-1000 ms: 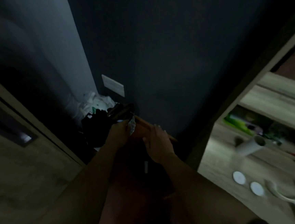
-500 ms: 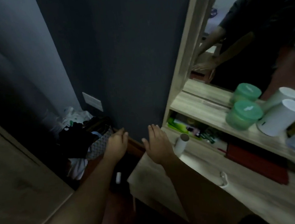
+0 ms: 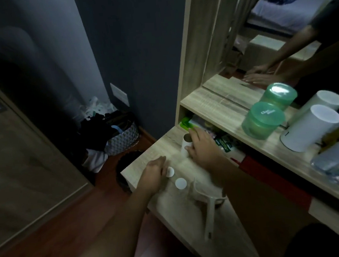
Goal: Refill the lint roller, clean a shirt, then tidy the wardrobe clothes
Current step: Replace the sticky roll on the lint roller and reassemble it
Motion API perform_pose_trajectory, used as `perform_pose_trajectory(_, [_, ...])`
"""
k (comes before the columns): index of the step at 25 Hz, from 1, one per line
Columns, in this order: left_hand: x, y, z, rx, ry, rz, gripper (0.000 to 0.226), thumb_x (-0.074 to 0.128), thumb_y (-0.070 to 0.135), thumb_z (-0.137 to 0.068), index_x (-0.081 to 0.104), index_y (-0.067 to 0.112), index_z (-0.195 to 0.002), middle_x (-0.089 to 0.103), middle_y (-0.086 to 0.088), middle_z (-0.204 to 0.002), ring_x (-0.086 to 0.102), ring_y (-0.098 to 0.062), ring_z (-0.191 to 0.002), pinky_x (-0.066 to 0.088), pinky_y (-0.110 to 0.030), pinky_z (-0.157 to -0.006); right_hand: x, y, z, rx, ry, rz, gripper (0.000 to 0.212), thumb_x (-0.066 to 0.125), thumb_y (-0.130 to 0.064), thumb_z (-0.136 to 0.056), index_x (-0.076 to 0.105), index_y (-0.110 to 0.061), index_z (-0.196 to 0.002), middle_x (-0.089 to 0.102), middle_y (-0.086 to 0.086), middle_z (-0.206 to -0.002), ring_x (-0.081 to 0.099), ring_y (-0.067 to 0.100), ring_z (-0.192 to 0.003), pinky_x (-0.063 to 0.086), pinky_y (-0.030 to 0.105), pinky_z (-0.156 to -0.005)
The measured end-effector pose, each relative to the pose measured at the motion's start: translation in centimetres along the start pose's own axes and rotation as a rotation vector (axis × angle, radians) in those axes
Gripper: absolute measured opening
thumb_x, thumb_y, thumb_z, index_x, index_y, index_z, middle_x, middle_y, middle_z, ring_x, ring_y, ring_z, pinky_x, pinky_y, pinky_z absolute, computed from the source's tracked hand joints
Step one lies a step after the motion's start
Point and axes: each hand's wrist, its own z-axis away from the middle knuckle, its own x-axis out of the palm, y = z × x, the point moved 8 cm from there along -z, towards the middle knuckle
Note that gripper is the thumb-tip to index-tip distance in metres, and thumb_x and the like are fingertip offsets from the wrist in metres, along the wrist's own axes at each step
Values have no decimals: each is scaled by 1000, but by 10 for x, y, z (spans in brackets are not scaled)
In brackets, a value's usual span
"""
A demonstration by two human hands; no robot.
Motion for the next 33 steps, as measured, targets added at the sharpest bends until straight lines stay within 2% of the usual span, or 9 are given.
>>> perform_pose_trajectory(3, [26,0,-3,92,-77,-103,35,56,3,-87,59,-1,-121,60,-22,-124,62,-35,-103,47,-29,-85,9,6,-14,-57,-62,34,76,52,-44,-90,15,-13,-149,17,12,-156,15,27,-145,12,41,-119])
perform_pose_trajectory(6, [48,-12,-10,89,-175,-198,45,49,16,-95,43,8,-140,35,-17,-149,47,-37,-122,39,-34,-99,30,6,-22,-85,-150,44,83,56,-45,-87,10,-16,-150,11,13,-158,11,27,-145,10,41,-118])
perform_pose_trajectory(9, [64,-21,-15,57,-241,-326,47,41,21,-99,34,15,-145,25,-12,-155,36,-32,-129,35,-33,-103,41,9,-25,-42,-184,-14,78,55,-39,-90,11,-18,-150,8,12,-158,14,29,-144,17,44,-117])
perform_pose_trajectory(13, [68,-20,-23,66,-229,-425,43,40,12,-98,39,9,-140,37,-17,-147,40,-34,-126,35,-33,-102,36,10,-27,-9,-147,-72,55,51,-22,-94,28,-14,-144,26,11,-151,35,28,-134,33,40,-110])
perform_pose_trajectory(16, [75,-24,-25,57,-262,-409,35,40,17,-95,49,9,-128,52,-15,-131,47,-30,-118,39,-34,-98,32,13,-23,-16,-151,-108,49,52,-17,-93,35,-12,-138,34,11,-144,43,26,-125,38,36,-103])
perform_pose_trajectory(21, [49,-14,-15,-117,-126,-271,29,47,14,-93,52,6,-121,61,-13,-114,55,-28,-104,40,-30,-86,23,24,-10,-2,-117,-181,42,54,-19,-92,40,-11,-130,41,10,-136,47,27,-120,41,35,-96])
perform_pose_trajectory(25, [26,-3,-3,-196,13,-139,52,59,21,-90,42,4,-136,58,-18,-125,53,-30,-116,40,-31,-92,10,27,3,-17,-80,-263,42,54,-22,-92,40,-12,-129,41,9,-135,48,26,-118,42,35,-93])
perform_pose_trajectory(28, [7,6,2,-278,114,-11,55,64,22,-86,45,4,-135,60,-18,-124,57,-30,-113,43,-32,-92,-4,35,14,11,-17,-414,40,57,-20,-90,42,-10,-126,43,9,-132,48,25,-117,40,30,-88])
perform_pose_trajectory(33, [4,14,17,-532,331,625,44,69,27,-84,57,10,-124,66,-7,-89,61,-17,-80,48,-30,-73,-15,50,34,10,28,-665,40,59,-19,-89,41,-5,-122,46,13,-125,50,24,-109,35,25,-79])
